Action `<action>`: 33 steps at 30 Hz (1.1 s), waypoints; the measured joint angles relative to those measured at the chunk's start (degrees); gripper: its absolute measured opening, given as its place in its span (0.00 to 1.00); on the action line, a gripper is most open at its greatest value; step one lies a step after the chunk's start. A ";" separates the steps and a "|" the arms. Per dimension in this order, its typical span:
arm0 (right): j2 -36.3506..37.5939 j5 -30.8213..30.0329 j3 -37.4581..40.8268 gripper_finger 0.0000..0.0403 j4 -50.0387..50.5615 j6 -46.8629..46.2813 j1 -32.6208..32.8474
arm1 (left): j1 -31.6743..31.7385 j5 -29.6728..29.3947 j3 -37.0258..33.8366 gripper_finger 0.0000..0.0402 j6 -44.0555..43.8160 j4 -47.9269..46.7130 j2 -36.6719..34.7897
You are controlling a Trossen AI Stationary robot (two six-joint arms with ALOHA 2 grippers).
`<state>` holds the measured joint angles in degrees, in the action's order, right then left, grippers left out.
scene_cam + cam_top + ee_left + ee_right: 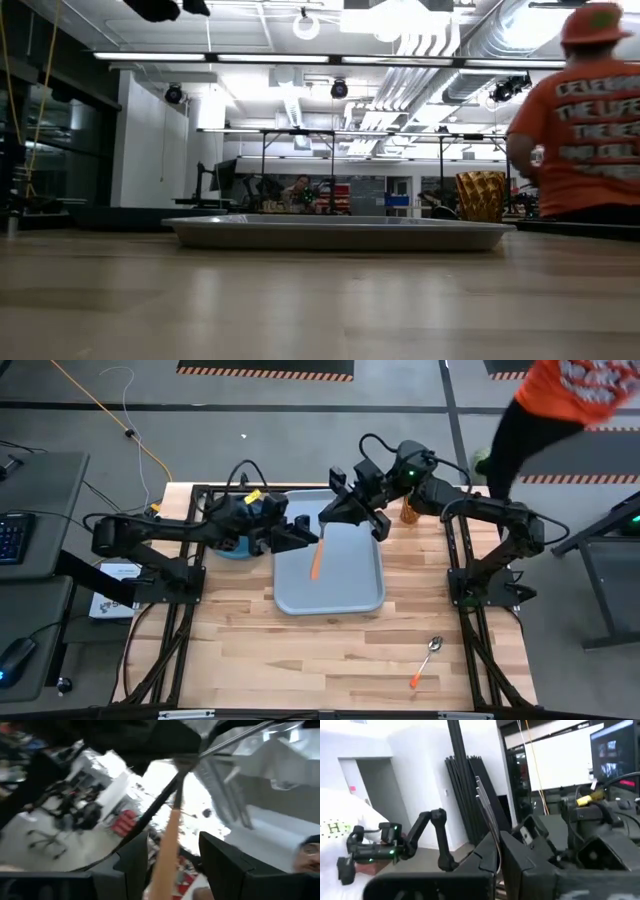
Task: Pick and place plate/cup/fork/spoon on tray
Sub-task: Put the light orange fork on the top of the gray tray
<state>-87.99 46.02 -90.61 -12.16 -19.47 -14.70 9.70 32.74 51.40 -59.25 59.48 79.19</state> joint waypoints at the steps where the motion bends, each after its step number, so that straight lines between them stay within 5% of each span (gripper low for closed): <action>1: -0.05 -0.36 0.00 0.00 -0.76 0.03 -0.02 | -0.01 0.61 0.30 0.41 -0.84 0.02 0.06; 19: -2.03 -2.00 0.00 0.00 -2.71 -1.16 -0.04 | -1.91 5.71 0.61 0.40 -3.73 -1.86 1.21; 29: -2.03 -0.07 0.00 0.00 -2.49 -1.30 -0.04 | -1.79 7.89 0.61 0.16 -3.10 -1.40 1.11; 33: -2.05 0.48 0.00 0.00 -2.26 -2.23 -0.09 | -1.70 8.25 0.61 0.15 -2.83 -1.55 1.12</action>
<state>-90.04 46.50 -90.61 -14.41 -21.70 -14.78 7.99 40.99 52.01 -62.08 57.93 80.31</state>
